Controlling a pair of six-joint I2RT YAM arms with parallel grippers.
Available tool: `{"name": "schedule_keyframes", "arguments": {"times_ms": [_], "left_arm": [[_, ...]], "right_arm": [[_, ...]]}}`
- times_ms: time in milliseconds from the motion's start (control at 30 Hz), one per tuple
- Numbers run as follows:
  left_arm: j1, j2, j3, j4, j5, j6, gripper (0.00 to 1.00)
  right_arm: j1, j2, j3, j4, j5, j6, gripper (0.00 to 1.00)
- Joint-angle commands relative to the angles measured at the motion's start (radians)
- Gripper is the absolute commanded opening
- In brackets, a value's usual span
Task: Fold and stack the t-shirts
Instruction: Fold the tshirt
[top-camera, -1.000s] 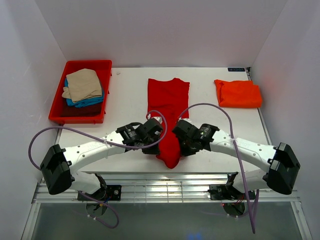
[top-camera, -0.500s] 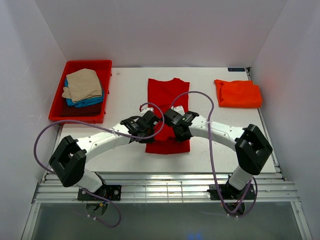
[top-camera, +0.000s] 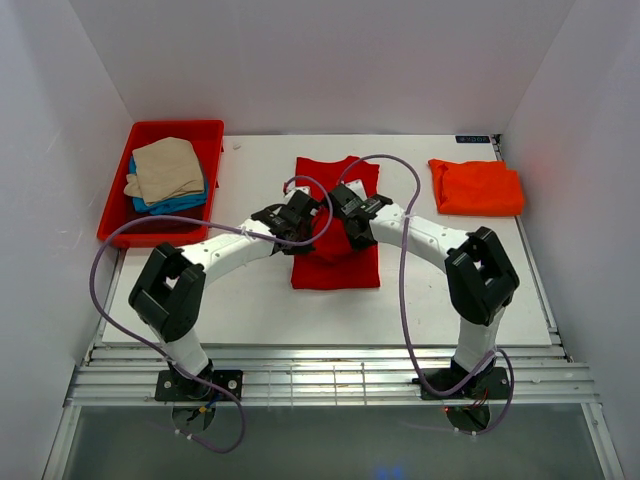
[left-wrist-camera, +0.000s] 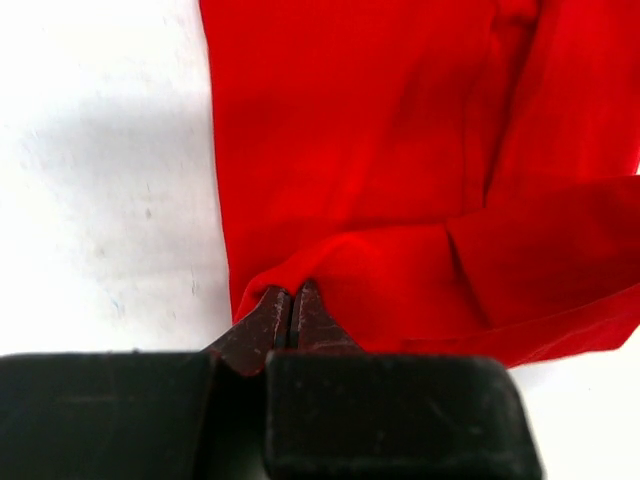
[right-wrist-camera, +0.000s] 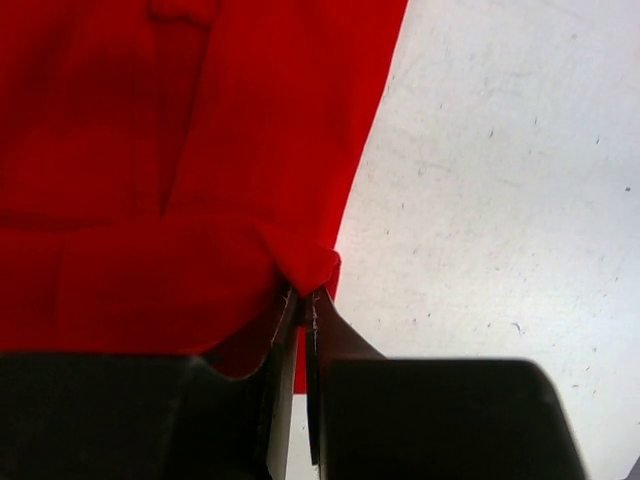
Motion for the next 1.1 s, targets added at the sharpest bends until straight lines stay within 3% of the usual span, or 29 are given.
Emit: {"name": "schedule_keyframes", "arguments": {"times_ms": [0,333,733,1033,1067], "left_arm": [[0.036,0.015,0.066,0.04,0.003,0.053,0.0],[0.137,0.081,0.135,0.067,0.059,0.082,0.0],[0.161,0.224,0.224,0.082,0.13,0.113,0.0],[0.182,0.207,0.244,0.09,0.017,0.076,0.02],[0.182,0.199,0.248,0.092,-0.031,0.072,0.05]], "right_arm": [[-0.013,0.039,0.091,0.047,0.036,-0.071,0.08],[-0.085,0.14,0.212,0.047,0.055,-0.135,0.08],[-0.129,0.187,0.228,0.04,0.055,-0.157,0.08],[-0.163,0.295,0.303,0.057,0.058,-0.17,0.08],[-0.166,0.304,0.332,0.056,0.076,-0.173,0.17]]}}
